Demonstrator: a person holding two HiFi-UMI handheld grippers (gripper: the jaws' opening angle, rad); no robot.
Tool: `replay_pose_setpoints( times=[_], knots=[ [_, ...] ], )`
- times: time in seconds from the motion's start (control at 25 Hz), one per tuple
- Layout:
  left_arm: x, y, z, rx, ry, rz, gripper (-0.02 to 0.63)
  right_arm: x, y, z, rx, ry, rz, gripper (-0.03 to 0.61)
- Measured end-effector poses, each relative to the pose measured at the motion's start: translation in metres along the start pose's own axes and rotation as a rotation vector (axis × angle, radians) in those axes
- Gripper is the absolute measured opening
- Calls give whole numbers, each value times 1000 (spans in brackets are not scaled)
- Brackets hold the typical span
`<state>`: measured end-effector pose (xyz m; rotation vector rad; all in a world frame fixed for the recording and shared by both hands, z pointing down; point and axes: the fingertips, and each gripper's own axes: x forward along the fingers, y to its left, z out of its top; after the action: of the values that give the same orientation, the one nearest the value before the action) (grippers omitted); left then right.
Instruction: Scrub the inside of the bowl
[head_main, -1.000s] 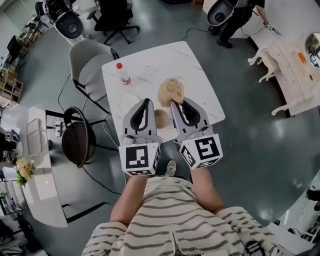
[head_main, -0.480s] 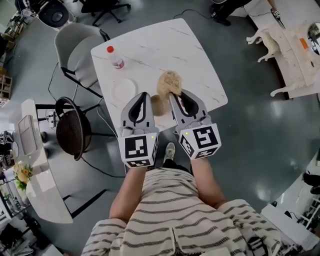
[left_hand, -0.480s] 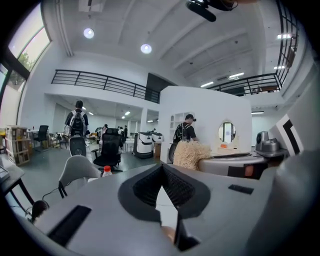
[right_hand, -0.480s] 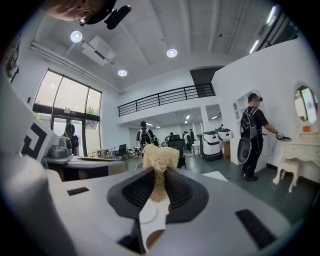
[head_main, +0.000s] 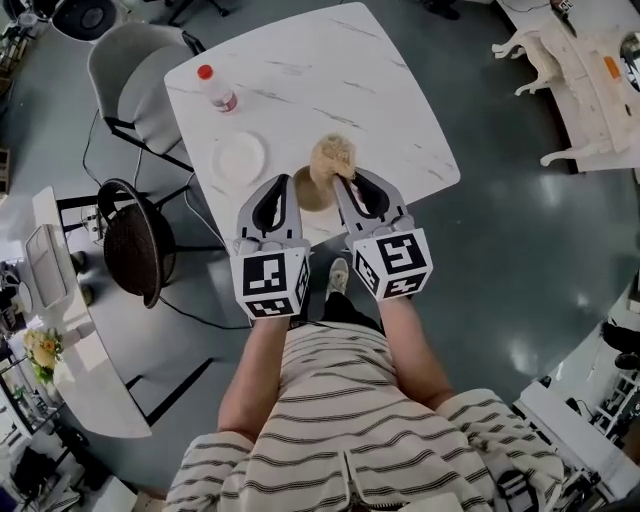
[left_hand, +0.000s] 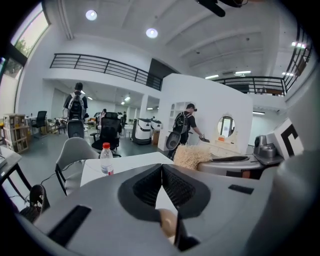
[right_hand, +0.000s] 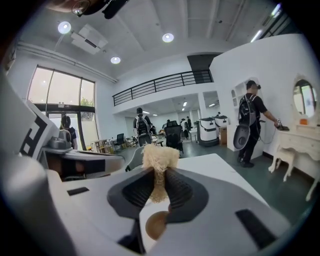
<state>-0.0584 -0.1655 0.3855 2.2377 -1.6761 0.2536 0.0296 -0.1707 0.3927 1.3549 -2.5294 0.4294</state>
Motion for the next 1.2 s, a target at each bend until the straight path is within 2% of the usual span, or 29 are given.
replay_pose_setpoints(
  times=[0.36,0.8,1.2],
  knots=[
    [11,7,-47,-23,97,0,5,10,2,-40,37,81,10,74],
    [24,17,-86,-71,178,19,6,20,0,-72,56,151,6,74],
    [40,18,-129,-109,297,-5,5,33,-7,-110,82,234,0,74]
  ],
)
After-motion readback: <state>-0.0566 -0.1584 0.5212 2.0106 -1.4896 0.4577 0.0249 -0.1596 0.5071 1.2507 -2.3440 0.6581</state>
